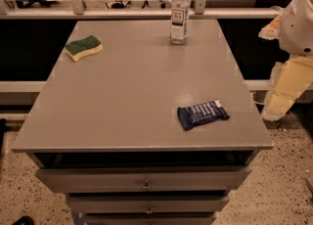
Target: Pick rxbar blueberry
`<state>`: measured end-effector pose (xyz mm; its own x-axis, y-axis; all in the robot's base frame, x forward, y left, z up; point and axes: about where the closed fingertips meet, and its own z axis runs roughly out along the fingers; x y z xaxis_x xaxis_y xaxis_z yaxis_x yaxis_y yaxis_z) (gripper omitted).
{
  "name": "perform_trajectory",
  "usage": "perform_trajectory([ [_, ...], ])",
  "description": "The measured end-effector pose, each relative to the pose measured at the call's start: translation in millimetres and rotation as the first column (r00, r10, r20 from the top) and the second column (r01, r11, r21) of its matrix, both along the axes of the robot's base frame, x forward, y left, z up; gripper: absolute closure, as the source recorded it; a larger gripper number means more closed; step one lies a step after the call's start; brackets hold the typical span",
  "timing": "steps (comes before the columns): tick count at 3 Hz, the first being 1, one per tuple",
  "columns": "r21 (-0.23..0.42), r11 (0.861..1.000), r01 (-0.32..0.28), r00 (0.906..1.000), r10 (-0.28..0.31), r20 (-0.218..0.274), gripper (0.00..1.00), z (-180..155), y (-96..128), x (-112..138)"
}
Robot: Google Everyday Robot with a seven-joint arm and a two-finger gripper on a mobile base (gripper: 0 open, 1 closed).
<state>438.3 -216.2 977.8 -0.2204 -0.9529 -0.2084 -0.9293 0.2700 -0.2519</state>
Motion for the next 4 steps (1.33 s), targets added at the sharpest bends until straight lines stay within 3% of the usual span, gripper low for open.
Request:
perform_trajectory([
  [1, 0.0, 1.0, 0.0, 1.0, 0.0, 0.0, 0.0, 0, 0, 0],
  [2, 0.039, 0.999, -0.026, 0.9996, 0.027, -0.009, 0.0, -19, 7, 8],
  [3, 0.138, 0.987, -0.077, 0.9963, 0.082, -0.029, 0.0, -65, 23, 25],
  [4, 0.187, 0.976, -0.112, 0.9924, 0.119, -0.03, 0.0, -89, 30, 32],
])
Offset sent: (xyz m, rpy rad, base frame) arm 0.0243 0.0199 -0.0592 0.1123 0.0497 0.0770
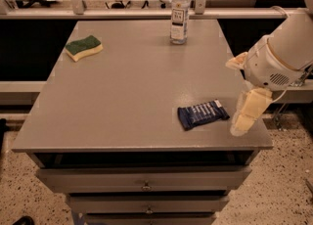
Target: Pick rxbar blueberry
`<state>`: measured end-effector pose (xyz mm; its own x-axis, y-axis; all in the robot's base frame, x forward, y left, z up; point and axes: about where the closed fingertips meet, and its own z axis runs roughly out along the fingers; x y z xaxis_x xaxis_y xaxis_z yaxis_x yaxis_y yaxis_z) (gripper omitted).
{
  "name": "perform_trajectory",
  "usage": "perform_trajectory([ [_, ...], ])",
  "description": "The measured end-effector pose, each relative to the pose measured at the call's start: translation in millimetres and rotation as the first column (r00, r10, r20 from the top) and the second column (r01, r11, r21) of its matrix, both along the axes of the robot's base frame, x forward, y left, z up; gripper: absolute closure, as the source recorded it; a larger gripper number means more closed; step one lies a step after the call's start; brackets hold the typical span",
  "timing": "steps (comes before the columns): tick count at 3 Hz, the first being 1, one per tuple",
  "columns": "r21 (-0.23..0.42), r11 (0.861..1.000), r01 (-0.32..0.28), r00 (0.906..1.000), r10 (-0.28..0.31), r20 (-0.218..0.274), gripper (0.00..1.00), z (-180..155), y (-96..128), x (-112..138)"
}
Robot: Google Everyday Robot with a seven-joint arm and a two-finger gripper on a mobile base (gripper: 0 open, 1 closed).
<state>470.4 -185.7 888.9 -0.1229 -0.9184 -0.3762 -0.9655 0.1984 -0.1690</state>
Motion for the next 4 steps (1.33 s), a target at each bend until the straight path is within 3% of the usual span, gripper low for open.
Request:
perform_trajectory([
  [2, 0.09, 0.995, -0.03, 0.9995, 0.03, 0.007, 0.0, -44, 21, 25],
  [3, 0.104, 0.994, -0.023, 0.9997, 0.023, 0.0, 0.0, -62, 25, 32],
  [4, 0.115, 0.993, -0.003, 1.0, 0.003, 0.001, 0.16, -72, 26, 38],
])
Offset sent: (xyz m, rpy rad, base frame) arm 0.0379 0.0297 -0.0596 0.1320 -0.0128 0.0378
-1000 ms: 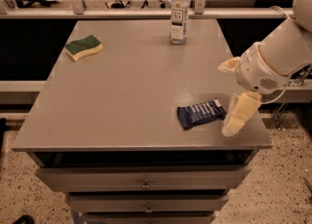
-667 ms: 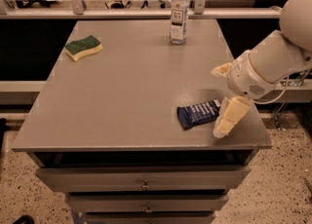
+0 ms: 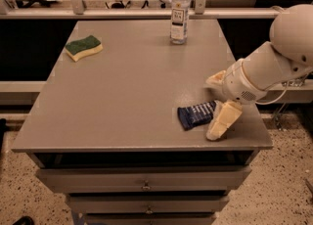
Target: Pick rxbar blueberry
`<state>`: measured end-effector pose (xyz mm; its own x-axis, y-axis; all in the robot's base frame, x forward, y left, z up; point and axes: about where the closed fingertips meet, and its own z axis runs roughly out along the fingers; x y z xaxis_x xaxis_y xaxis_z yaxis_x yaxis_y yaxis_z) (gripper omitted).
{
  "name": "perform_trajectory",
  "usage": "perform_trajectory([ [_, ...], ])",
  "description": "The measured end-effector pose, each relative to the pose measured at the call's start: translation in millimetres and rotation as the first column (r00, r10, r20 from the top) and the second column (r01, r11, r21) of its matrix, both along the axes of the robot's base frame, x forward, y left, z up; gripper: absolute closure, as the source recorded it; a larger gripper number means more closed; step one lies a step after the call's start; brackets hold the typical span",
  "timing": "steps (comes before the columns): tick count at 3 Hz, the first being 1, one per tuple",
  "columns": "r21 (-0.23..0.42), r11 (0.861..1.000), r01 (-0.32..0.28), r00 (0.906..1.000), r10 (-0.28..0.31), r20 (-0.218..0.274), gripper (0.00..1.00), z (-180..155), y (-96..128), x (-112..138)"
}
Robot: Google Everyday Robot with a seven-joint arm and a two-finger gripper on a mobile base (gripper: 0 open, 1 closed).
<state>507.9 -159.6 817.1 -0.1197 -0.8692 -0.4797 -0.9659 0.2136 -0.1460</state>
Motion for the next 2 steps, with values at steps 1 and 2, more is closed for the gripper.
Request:
perform_trajectory([
  [1, 0.001, 1.0, 0.019, 0.9998, -0.019, 0.008, 0.47, 4.3, 0.9, 8.9],
  [2, 0.001, 1.0, 0.019, 0.9998, -0.019, 0.008, 0.7, 10.6, 0.9, 8.9],
])
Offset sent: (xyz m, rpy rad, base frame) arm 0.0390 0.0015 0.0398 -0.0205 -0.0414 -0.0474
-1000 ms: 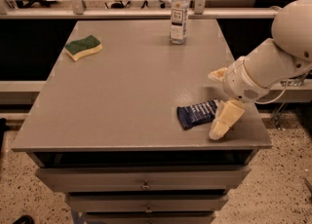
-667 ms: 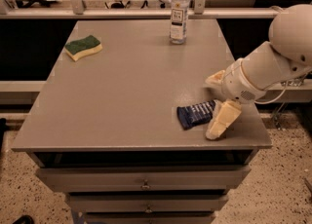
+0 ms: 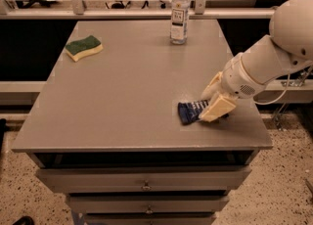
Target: Pick rxbar blueberry
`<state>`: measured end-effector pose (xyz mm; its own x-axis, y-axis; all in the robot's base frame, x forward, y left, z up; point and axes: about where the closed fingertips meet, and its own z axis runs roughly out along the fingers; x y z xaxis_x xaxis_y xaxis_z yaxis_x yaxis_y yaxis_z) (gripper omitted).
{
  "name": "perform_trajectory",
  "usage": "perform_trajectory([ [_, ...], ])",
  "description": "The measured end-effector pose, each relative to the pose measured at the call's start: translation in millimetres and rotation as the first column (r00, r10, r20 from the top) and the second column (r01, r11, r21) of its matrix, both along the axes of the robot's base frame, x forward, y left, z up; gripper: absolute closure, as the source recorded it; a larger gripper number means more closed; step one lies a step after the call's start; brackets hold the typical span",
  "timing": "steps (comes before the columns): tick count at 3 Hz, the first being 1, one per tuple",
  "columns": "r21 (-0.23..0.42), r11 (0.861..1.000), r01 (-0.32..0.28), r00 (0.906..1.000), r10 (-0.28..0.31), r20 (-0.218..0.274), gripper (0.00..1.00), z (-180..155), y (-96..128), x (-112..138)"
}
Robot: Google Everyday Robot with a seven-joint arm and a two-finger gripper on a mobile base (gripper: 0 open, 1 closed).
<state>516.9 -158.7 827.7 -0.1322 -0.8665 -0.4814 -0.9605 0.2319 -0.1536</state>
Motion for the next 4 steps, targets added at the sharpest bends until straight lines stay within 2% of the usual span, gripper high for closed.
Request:
perform_trajectory([
  [1, 0.0, 1.0, 0.0, 1.0, 0.0, 0.0, 0.93, 5, 0, 0],
  [2, 0.035, 0.998, 0.045, 0.9982, -0.046, 0.039, 1.0, 43, 5, 17],
  [3, 0.134, 0.989, 0.056, 0.9921, -0.07, 0.104, 1.0, 85, 16, 39],
  [4, 0.303, 0.95, 0.073, 0.9858, -0.115, 0.123, 1.0, 106, 25, 49],
])
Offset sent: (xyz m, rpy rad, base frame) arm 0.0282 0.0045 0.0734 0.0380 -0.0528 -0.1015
